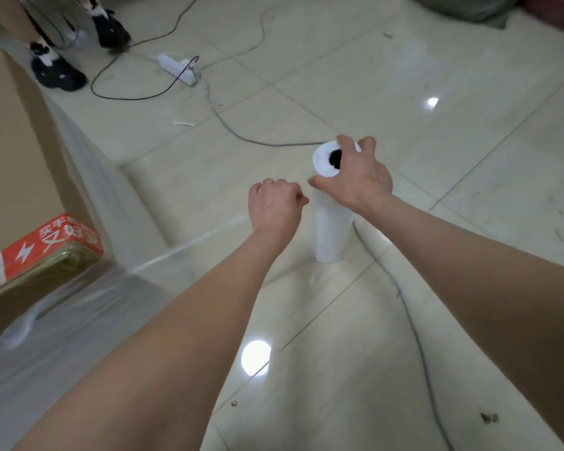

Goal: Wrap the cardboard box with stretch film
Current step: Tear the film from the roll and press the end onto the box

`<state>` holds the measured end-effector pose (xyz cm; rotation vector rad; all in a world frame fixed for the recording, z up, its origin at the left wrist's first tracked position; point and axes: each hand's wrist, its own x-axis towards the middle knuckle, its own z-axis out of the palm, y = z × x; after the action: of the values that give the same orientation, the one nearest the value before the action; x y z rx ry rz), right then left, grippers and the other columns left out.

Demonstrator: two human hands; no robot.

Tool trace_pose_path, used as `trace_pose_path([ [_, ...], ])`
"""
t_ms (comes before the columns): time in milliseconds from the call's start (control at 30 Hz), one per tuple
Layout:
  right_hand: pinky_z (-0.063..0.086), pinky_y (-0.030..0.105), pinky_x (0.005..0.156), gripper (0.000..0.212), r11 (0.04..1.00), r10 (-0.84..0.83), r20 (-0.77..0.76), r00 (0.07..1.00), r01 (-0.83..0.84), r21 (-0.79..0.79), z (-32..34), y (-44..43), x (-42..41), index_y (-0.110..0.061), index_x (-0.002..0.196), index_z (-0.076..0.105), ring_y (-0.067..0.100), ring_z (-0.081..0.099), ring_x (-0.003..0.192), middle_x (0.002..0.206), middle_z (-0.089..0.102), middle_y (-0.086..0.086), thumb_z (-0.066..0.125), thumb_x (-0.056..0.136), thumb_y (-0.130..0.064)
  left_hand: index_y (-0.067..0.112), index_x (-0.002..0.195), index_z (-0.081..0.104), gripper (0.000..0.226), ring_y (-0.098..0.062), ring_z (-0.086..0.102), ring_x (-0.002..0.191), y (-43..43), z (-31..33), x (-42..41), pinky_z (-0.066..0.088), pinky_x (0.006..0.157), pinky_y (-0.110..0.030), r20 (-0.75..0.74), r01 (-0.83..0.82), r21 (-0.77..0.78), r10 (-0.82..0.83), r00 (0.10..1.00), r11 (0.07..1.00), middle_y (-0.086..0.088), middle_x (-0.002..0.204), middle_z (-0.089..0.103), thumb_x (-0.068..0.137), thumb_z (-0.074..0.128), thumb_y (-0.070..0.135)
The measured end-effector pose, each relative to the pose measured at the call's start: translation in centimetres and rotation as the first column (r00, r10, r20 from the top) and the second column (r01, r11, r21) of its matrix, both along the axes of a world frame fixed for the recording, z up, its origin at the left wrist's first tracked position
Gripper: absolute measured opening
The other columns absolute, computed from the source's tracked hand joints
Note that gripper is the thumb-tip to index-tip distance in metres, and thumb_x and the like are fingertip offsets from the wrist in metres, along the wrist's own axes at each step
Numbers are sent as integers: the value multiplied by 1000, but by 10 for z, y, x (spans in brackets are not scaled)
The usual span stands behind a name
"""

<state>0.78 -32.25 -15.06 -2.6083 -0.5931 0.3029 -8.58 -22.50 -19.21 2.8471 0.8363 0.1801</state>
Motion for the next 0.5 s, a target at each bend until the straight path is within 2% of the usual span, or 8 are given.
trace_pose_path([
  [200, 42, 36, 101, 90, 967, 244, -26, 969, -241, 82, 4, -7, 19, -28, 145, 30, 24, 50, 120, 144, 26, 1, 79, 71, -42, 18, 106, 65, 27, -25, 52, 104, 4, -13, 3, 34, 88, -34, 72, -4, 83, -2, 997, 997, -3, 106, 62, 97, 44, 32],
  [300, 43, 39, 102, 95, 954, 300, 18, 954, -300, -4, 2, -13, 23, -32, 146, 27, 26, 52, 117, 143, 25, 2, 80, 68, -46, 22, 110, 60, 26, -22, 52, 105, 4, -23, 3, 34, 89, -33, 145, 2, 74, -12, 989, 997, 2, 107, 63, 89, 51, 36],
  [400, 46, 42, 97, 95, 949, 313, 90, 945, -307, -79, -4, -21, 24, -36, 145, 26, 29, 52, 116, 145, 23, 3, 79, 68, -51, 24, 121, 52, 41, -19, 52, 109, 2, -31, 3, 33, 95, -34, 204, 20, 25, -24, 979, 999, 8, 108, 66, 85, 55, 42],
  [500, 43, 43, 100, 96, 948, 309, 191, 932, -285, -144, -7, -26, 21, -39, 145, 26, 29, 40, 128, 150, 19, 3, 78, 66, -54, 25, 124, 51, 44, -17, 53, 110, 0, -36, 0, 31, 99, -33, 231, 64, 80, -81, 969, 995, 10, 106, 67, 85, 54, 46],
])
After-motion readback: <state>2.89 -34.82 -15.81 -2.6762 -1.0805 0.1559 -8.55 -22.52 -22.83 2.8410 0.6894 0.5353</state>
